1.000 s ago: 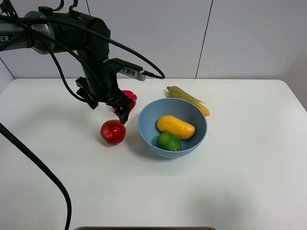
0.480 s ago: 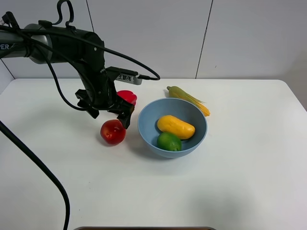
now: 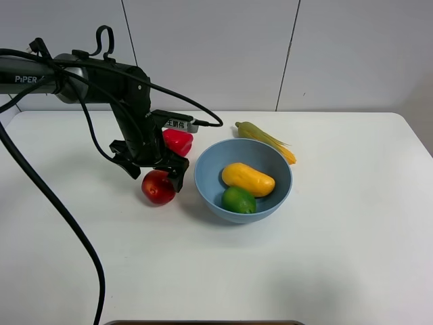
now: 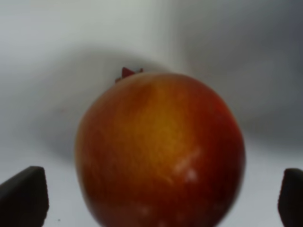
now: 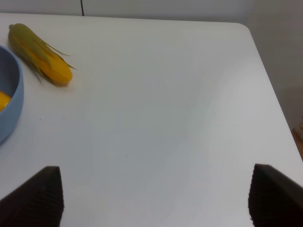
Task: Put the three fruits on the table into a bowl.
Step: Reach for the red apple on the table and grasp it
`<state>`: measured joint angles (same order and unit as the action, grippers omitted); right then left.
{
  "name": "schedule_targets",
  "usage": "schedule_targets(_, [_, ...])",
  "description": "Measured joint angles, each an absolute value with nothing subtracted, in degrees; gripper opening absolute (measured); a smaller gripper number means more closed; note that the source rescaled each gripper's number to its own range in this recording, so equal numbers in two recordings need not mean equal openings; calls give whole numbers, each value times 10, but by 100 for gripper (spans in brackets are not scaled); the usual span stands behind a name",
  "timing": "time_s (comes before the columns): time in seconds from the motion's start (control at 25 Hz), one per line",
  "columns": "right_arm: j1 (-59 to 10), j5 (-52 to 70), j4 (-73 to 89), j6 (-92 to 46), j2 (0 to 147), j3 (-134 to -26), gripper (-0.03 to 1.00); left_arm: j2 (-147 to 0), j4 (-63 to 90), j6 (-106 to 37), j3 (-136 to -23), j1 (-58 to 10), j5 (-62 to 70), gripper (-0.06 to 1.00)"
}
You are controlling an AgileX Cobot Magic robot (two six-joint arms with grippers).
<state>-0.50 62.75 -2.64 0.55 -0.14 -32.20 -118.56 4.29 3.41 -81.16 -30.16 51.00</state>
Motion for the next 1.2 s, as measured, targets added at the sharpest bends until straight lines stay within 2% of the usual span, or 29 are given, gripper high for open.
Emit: schedule_targets(1.2, [-5, 628, -26, 6, -1, -322, 51, -1248, 46, 31, -812, -301, 471, 99])
